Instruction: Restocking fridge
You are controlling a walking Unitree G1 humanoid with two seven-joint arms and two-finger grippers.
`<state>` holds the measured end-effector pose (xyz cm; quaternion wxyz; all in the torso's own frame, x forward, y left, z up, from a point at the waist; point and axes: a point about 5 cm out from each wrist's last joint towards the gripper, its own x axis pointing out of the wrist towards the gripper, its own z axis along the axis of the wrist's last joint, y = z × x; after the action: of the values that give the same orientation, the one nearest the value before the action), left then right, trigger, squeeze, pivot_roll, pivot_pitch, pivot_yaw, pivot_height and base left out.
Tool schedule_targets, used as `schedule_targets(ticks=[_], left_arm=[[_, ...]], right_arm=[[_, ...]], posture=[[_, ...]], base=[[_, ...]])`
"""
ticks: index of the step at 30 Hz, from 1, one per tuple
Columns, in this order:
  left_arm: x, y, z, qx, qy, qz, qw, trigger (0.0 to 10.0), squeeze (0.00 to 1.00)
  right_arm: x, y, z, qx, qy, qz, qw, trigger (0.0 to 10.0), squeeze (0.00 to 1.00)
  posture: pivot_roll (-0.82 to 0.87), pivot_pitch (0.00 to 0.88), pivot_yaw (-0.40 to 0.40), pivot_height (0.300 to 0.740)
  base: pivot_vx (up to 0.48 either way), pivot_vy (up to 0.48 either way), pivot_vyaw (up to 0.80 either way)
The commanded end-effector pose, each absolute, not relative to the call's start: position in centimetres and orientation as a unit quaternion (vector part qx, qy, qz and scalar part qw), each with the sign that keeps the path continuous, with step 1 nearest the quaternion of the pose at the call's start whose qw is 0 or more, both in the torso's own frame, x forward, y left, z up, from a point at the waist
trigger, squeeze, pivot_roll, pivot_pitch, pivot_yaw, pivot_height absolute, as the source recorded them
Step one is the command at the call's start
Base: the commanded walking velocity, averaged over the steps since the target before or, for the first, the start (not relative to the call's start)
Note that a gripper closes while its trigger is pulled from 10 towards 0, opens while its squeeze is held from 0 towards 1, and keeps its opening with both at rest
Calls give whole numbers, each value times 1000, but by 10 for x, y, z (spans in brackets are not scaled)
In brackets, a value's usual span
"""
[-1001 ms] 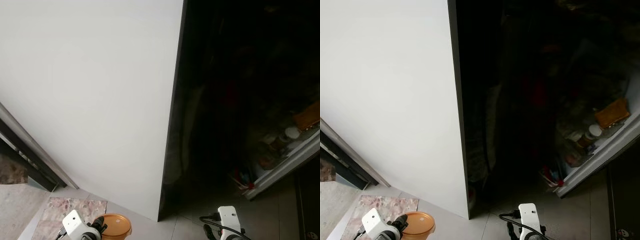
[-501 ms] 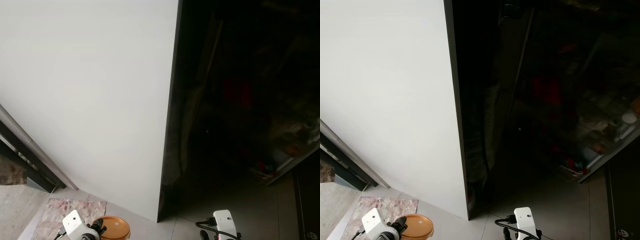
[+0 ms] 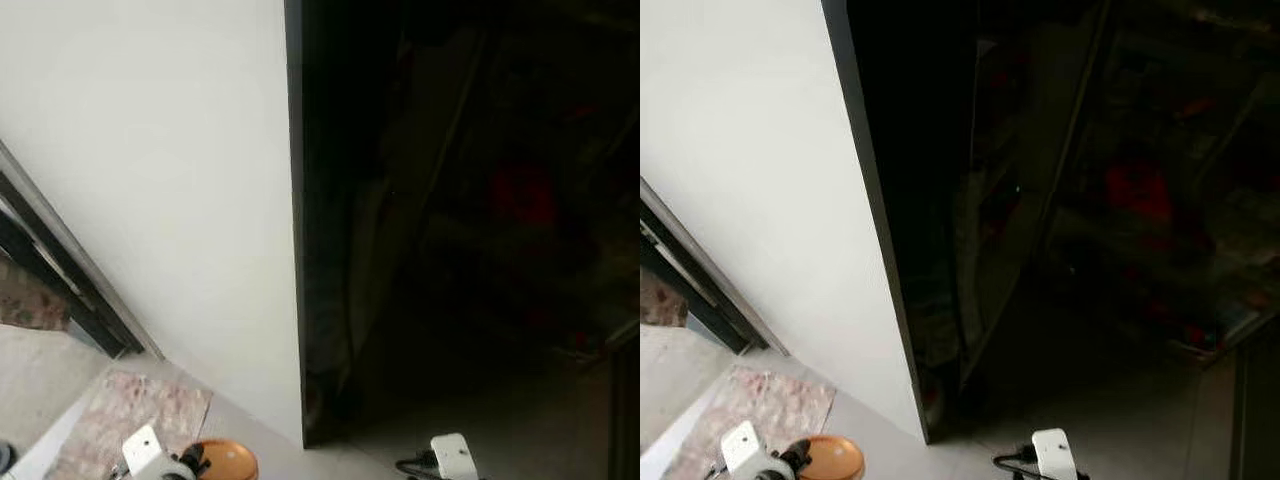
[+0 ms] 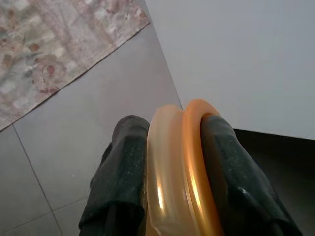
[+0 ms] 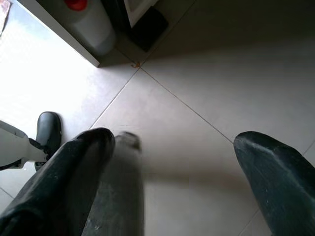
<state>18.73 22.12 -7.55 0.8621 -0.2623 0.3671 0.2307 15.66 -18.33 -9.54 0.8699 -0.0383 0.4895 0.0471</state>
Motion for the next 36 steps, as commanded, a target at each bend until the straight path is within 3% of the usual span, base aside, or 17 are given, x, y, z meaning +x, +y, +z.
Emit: schedule_targets(ticks=[1,9,36], left_arm=[[185,217,-78,-255,379,221,862,10000,0],[185,215,-78,-249,382,217,863,10000,0],[182,215,-80,-237,392,212,863,10000,0]], right_arm=[[154,-188,-96,-46,497,46,866,10000,0],[153,-190,-96,-54,491,55,868,10000,0],[154,-183,-96,-53,491,71,867,10000,0]], posture=[[2,76,-3,740],[-2,78,-2,740],[-9,80,2,740]], base=[[0,-420,0],[0,-408,662],[0,0,788]])
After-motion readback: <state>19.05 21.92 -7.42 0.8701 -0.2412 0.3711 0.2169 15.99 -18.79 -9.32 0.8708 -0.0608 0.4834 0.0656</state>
